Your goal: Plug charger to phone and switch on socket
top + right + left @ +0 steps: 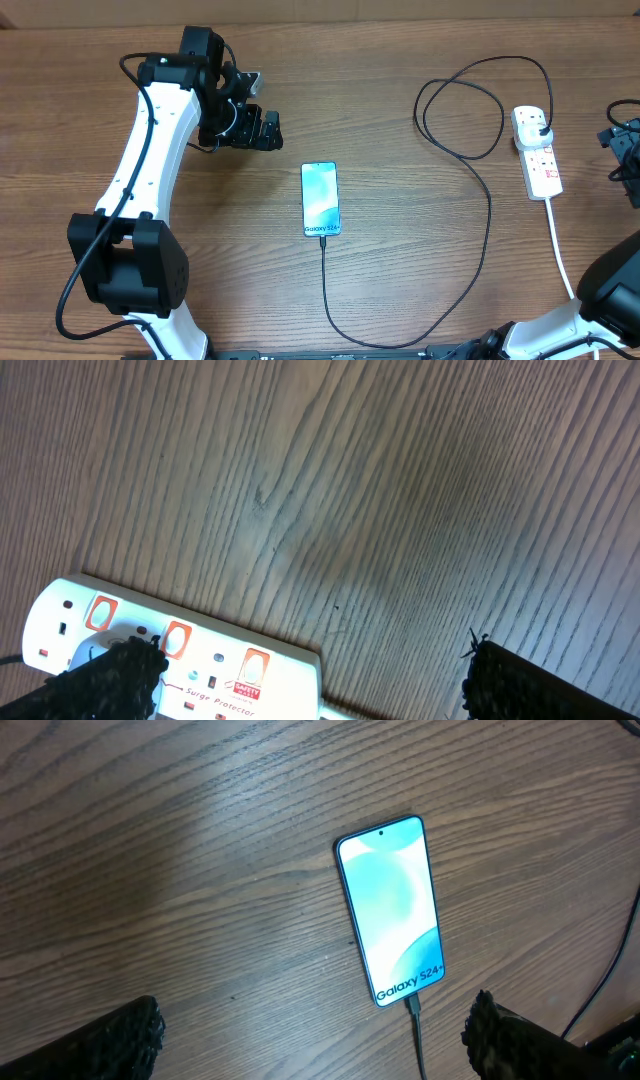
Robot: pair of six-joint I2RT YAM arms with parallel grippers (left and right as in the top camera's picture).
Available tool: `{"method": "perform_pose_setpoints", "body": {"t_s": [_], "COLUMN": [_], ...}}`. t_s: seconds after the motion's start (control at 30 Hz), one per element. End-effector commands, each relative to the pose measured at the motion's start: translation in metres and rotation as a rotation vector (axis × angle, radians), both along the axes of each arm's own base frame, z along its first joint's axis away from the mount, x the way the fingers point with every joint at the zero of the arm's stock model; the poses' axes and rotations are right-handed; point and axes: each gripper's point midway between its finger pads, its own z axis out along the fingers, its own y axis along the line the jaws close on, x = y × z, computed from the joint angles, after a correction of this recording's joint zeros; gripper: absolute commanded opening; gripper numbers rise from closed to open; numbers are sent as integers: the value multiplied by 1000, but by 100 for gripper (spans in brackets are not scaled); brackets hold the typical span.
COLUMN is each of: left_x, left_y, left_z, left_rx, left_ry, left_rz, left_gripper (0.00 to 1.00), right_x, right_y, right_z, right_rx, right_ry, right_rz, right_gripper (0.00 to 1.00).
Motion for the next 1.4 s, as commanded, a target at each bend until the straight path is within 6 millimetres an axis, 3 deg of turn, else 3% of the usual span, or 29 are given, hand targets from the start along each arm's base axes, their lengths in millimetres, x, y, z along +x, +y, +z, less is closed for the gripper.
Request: {"method": "perform_pose_setpoints", "body": {"t_s": [0.0, 0.9, 1.17, 1.37], "left_x": [4, 4, 4, 4], "left_y": [-1, -1, -1, -1], "left_z": [13, 13, 13, 13], "left_rx": [1, 1, 1, 1], "left_ry": [-42, -41, -41, -41], "left_rz": [3, 3, 3, 3], "left_gripper": [100, 100, 100, 99], "right_x": [-1, 0, 0, -3], "right_y": [3, 2, 6, 8], "right_z": [-2, -2, -3, -4], "right_rx": [10, 6, -32, -26], "right_ry": [7, 5, 78, 93], "right_rz": [4, 8, 295, 316], "right_gripper": [100, 100, 100, 100]}}
